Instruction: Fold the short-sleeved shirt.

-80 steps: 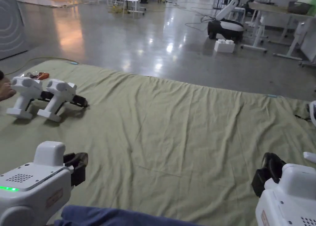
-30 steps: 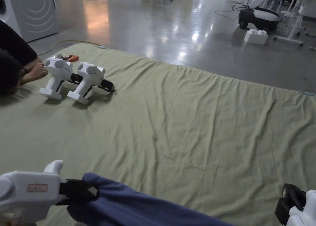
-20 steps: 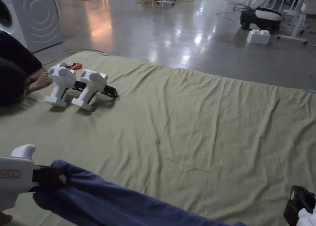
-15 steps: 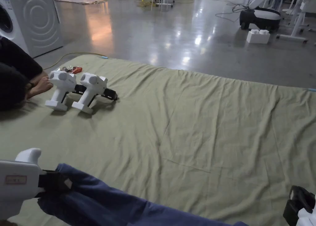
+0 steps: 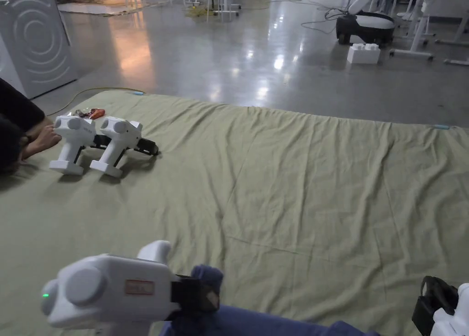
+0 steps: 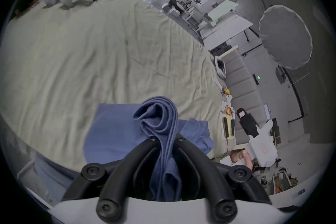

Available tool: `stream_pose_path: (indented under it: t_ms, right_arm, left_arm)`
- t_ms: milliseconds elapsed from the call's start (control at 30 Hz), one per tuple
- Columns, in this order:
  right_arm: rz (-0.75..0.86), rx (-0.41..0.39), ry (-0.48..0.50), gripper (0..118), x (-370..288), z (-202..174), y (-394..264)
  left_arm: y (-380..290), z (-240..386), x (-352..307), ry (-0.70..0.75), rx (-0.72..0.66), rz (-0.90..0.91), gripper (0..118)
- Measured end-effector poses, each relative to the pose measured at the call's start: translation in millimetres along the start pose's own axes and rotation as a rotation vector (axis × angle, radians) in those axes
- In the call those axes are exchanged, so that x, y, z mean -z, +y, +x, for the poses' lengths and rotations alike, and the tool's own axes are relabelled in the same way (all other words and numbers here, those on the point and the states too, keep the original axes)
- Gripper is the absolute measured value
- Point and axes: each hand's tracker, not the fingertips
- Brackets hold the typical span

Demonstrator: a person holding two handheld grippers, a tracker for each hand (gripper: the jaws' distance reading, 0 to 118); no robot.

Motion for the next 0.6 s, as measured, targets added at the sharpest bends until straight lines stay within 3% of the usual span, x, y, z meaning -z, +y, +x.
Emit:
stream_pose_path:
  t_ms: [167,433,500,567,600]
  right_arm:
    - [-0.011,0.014,-0.024,8,-4,10,-5]
    - [-0.018,-0.012,-0.062,8,-13,20,-6]
    - [-0.021,-0.015,-0.068,8,-13,21,-7]
    - [-0.027,-0.017,-0.07,8,-13,23,-7]
    - [-0.029,-0.018,-0.072,8,-13,24,-8]
  left_arm:
    - [-15,23,79,0.045,0.034,-0.08,12]
    - [-34,27,153,0.164,0.029,-0.165,14]
    - [-36,26,156,0.159,0.019,-0.167,29]
    - [-35,23,154,0.125,-0.004,-0.165,53]
    - [-34,23,151,0.098,-0.02,-0.171,56]
